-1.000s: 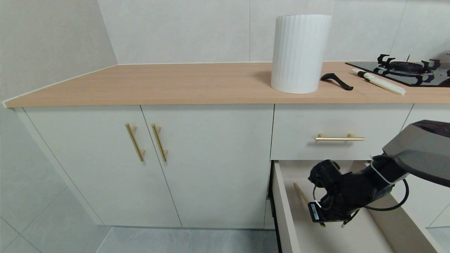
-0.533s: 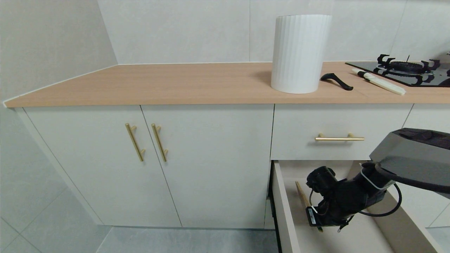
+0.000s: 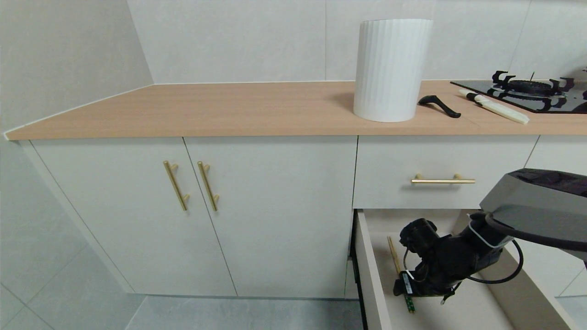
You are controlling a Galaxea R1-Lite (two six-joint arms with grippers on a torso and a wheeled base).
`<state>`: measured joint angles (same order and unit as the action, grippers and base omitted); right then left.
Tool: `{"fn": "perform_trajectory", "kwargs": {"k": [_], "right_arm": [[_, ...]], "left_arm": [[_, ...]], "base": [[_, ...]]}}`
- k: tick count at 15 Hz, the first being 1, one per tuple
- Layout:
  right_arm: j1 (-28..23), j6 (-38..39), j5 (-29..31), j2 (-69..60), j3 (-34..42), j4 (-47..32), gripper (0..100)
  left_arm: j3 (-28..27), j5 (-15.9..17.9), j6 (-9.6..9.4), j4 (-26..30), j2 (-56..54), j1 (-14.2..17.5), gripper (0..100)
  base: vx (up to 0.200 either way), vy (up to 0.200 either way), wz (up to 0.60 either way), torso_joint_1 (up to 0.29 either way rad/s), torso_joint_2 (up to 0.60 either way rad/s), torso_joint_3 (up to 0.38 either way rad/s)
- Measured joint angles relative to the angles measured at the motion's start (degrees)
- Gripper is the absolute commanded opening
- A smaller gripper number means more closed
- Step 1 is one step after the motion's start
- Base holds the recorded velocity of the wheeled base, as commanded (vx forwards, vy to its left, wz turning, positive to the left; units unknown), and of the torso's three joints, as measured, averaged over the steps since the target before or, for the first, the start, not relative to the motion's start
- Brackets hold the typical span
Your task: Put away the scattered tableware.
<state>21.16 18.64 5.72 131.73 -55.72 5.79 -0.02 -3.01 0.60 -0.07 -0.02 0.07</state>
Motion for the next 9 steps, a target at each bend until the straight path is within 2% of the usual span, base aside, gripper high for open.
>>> {"fn": "perform_trajectory", "kwargs": {"k": [4, 9], "right_arm": [[0.1, 0.1, 0.1, -1.5, 0.2, -0.2, 100], [-0.9, -0.5, 0.0, -12.1, 2.3, -0.6, 100]], "left_arm": [[0.0, 0.0, -0.02, 0.0, 0.0, 0.0, 100], [0.0, 0.0, 0.0, 0.0, 0.0, 0.0, 100]], "base": [[0.0, 0.0, 0.0, 0.0, 0.0, 0.0], [0.0, 0.0, 0.0, 0.0, 0.0, 0.0]]}}
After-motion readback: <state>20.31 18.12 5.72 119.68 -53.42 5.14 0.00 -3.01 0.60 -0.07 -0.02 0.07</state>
